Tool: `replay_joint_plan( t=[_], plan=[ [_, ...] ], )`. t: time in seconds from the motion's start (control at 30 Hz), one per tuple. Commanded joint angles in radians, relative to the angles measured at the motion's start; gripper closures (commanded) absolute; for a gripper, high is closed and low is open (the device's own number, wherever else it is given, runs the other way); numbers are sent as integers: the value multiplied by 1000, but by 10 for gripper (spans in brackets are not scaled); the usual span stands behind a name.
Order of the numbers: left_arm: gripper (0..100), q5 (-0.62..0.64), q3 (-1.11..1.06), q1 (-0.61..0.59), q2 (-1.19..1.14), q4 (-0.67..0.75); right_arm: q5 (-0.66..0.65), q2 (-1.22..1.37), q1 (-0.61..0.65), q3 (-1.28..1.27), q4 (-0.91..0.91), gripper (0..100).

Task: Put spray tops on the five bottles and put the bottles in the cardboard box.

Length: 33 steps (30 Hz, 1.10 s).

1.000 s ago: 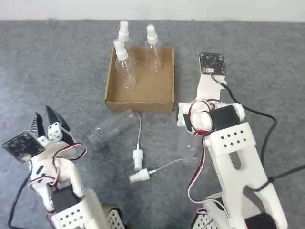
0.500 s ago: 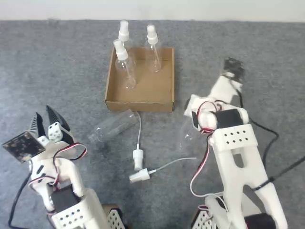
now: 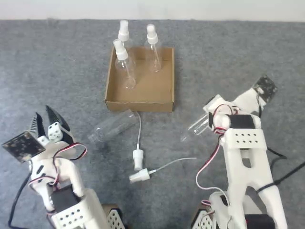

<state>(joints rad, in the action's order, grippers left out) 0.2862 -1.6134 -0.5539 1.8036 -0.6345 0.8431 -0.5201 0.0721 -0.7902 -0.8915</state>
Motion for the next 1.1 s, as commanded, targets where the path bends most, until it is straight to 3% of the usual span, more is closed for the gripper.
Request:
replay_joint_plan(
  t=[0.0, 0.27, 0.5, 0.8, 1.07],
  plan=[
    [894, -6, 10, -5, 17, 3, 12, -15, -59, 14, 15, 837],
    [894, -6, 10, -5, 17, 3, 5, -24, -61, 15, -81, 774],
    [894, -6, 10, -5, 17, 3, -104, -25, -65, 20, -97, 774],
    [894, -6, 10, -5, 17, 3, -462, -25, -65, 31, -105, 775],
    [894, -6, 10, -5, 17, 3, -687, -15, -61, 250, -392, 775]
  ],
)
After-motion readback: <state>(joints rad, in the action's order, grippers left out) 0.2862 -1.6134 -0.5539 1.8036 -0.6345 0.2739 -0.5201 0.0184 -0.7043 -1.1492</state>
